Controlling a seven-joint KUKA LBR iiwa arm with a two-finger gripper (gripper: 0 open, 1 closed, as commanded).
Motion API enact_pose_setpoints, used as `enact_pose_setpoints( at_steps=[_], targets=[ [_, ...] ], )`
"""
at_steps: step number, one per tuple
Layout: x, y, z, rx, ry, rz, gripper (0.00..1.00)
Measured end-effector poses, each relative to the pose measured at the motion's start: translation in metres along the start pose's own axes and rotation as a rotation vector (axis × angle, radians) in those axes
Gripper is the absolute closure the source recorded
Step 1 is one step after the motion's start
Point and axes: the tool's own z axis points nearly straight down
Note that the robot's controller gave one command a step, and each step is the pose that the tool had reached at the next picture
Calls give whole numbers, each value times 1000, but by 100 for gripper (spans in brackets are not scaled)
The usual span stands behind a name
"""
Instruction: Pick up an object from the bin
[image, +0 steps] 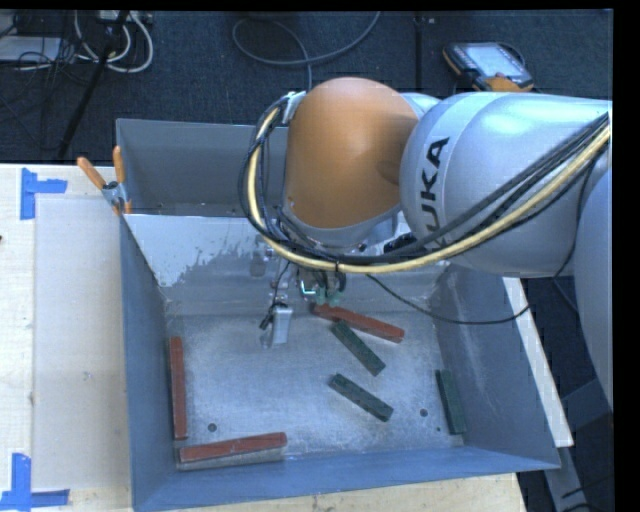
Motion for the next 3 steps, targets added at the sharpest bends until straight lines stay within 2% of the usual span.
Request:
enact_pose_setpoints(
  at_steps=[1,2,3],
  targets=[
    [-1,0,-5,-3,-8,3,0],
    [-2,0,-4,-3,-8,1,0],
    [1,-10,9,-1,-1,-34,0]
  ],
)
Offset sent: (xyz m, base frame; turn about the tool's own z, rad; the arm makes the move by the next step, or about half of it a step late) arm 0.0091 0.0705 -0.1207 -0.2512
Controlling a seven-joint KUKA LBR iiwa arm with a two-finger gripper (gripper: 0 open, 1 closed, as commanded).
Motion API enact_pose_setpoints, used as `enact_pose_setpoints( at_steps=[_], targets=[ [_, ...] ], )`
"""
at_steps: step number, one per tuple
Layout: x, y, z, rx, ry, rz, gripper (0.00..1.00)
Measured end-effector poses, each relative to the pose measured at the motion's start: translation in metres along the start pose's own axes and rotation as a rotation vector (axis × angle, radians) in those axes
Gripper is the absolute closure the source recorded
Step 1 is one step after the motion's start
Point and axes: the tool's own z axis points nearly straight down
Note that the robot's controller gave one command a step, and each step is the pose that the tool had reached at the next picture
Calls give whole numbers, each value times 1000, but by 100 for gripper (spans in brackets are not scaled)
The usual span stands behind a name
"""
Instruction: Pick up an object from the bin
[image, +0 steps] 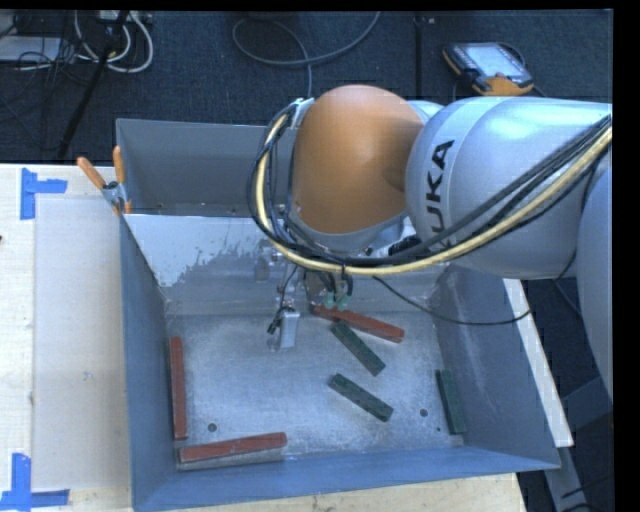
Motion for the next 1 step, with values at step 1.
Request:
enact_pose_setpoints(
  at_steps=[1],
  targets=[
    [-1,-43,31,-2,-10,157,0]
  ],
)
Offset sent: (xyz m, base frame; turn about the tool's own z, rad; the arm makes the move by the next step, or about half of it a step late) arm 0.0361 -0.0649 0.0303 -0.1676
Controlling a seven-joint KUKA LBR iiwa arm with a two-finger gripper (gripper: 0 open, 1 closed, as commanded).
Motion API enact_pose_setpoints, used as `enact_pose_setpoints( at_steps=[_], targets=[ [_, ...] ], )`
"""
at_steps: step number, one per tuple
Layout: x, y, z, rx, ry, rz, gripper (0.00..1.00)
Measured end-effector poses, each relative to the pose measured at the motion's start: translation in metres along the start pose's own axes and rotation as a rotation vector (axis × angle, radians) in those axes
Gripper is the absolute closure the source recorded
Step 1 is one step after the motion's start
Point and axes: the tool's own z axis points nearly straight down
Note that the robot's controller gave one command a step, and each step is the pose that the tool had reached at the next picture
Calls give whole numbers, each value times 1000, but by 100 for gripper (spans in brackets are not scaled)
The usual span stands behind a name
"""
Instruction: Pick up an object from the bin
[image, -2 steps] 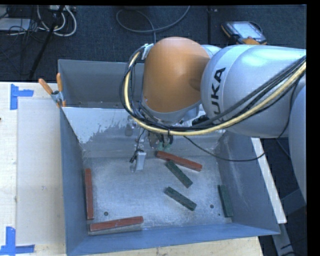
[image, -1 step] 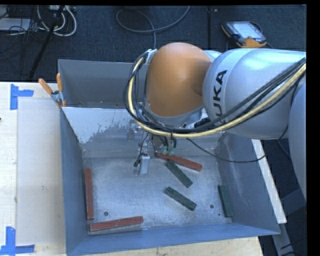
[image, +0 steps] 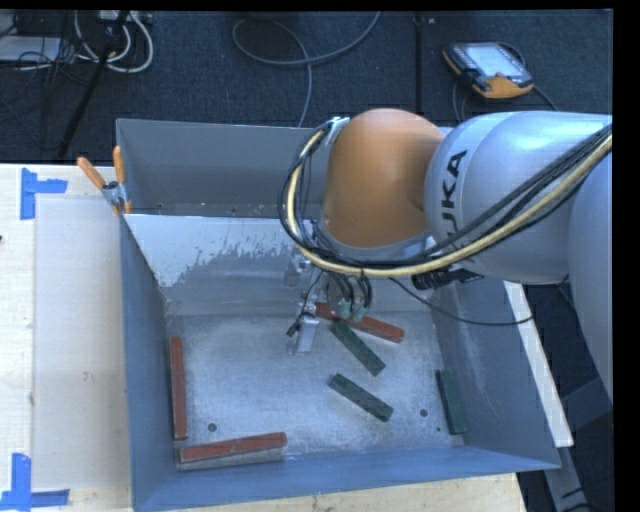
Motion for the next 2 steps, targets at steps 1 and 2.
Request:
enact_pose_setpoints(
  at_steps=[1,2],
  targets=[
    [-15,-13,-11,4,12,-183,0],
    [-21,-32,-5,-1,-12,-286,0]
  ],
)
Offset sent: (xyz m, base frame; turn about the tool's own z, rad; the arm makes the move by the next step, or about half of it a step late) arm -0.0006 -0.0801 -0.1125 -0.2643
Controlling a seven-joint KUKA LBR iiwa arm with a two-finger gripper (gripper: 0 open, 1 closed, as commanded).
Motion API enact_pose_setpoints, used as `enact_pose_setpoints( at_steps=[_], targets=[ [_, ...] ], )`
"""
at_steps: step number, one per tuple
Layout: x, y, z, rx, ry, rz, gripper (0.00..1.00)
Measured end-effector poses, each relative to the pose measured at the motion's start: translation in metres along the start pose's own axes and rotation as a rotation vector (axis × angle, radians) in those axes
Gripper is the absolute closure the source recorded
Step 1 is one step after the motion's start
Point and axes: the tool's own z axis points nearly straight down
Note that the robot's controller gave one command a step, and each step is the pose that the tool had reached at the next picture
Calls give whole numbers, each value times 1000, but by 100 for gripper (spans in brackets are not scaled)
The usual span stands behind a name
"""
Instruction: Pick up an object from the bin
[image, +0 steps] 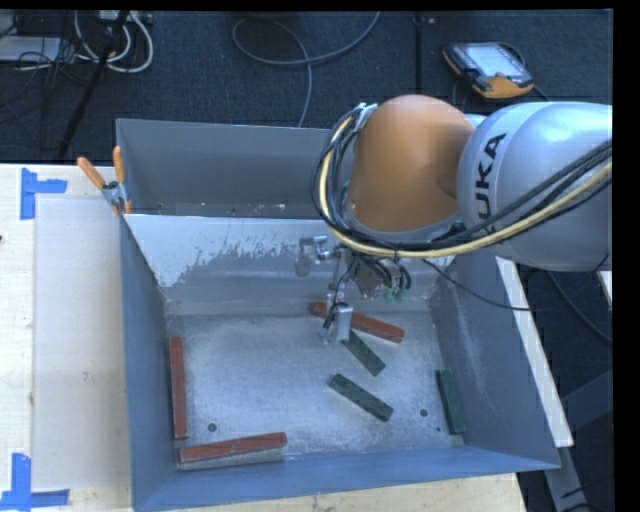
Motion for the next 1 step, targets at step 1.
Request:
enact_pose_setpoints(
  at_steps=[1],
  targets=[
    [11,-15,65,2,13,-2,0]
  ],
)
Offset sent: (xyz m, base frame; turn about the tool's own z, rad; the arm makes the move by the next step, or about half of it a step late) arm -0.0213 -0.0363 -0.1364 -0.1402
